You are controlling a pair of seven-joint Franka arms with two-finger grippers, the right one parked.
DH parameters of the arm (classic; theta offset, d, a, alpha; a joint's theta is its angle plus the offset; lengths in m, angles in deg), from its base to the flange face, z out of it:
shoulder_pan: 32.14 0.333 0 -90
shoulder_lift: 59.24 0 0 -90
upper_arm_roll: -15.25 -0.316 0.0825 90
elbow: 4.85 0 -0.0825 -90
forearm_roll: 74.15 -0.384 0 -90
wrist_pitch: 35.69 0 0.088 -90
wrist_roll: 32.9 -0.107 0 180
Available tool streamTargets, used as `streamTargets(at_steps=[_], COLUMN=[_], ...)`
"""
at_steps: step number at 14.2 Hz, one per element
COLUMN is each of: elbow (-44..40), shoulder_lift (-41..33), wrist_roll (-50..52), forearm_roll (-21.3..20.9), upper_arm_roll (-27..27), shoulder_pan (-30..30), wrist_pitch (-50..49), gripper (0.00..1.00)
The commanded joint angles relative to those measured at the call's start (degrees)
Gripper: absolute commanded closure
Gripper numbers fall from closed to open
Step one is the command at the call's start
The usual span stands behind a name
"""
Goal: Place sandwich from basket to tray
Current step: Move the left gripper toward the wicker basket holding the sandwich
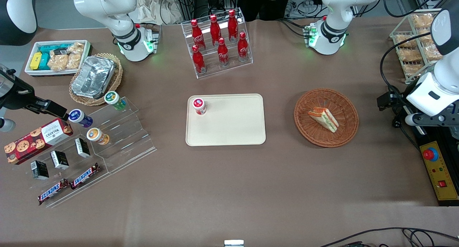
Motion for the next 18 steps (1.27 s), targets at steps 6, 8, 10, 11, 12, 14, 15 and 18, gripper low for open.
streamTargets(at_steps=[6,8,10,11,12,14,15,18], elbow=[-1.22,-0.79,4.55,6.58,7.64,17.0,25.32,38.93], shoulder_lift=[1.82,1.73,-0.8,-1.78,-1.96,-6.32,-10.36,-15.76], wrist_roll=[5.63,5.99,5.73,5.2,5.2,5.46,6.07,10.19], forearm_roll=[-0.44,-1.59,0.24,0.86,0.87,0.16,0.34,1.13], upper_arm_roll=[0.3,0.3,0.39,0.3,0.39,0.39,0.39,0.39], shoulder_pan=[-0.91,-1.18,-0.39,-0.47,-0.65,-1.09,-1.09,-0.91], wrist_pitch=[0.23,-0.03,-0.91,-0.31,-0.21,6.76,14.3,27.46], gripper=[0.0,0.0,0.0,0.0,0.0,0.0,0.0,0.0])
